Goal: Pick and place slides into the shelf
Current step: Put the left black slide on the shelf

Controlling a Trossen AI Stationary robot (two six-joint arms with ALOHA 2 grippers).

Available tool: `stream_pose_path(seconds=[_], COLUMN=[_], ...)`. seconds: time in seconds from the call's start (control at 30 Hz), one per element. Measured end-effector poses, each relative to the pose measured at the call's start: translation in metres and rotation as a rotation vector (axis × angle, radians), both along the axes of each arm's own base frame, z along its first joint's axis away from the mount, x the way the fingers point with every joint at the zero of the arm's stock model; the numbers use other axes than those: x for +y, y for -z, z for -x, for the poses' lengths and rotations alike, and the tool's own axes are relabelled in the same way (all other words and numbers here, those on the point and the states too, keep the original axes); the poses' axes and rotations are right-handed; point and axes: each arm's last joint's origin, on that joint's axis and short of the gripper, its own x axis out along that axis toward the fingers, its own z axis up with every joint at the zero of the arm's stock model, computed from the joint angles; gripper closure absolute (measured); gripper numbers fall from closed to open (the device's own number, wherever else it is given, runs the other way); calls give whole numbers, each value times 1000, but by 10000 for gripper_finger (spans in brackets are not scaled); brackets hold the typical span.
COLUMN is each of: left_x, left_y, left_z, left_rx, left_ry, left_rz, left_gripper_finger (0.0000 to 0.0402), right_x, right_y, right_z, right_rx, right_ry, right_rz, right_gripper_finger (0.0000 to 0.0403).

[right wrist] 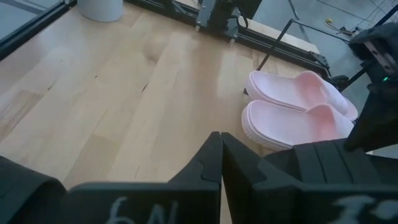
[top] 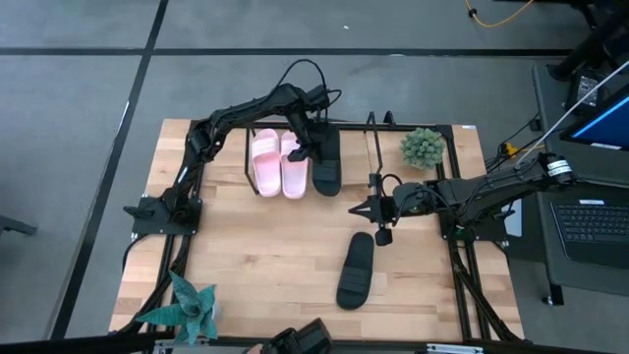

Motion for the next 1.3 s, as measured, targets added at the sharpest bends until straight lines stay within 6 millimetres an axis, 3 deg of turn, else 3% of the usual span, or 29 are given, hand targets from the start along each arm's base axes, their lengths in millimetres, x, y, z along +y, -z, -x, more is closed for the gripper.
stream_pose_path(seconds=[0.4,0.77,0.93,1.3], left_x=[8,21,25,25], left_y=[8,41,39,14], left_z=[0,-2,3,7], left_rx=[-15,80,100,110], left_ry=[-17,-48,-61,-62], left_rz=[-35,-6,22,19], left_gripper_finger=[401,401,401,401], right_x=[0,0,0,-5], right_y=[0,0,1,1], right_z=[0,0,0,0], right_rx=[0,4,7,8], right_ry=[0,1,1,20], right_rz=[0,-1,1,2], right_gripper_finger=[395,395,395,395])
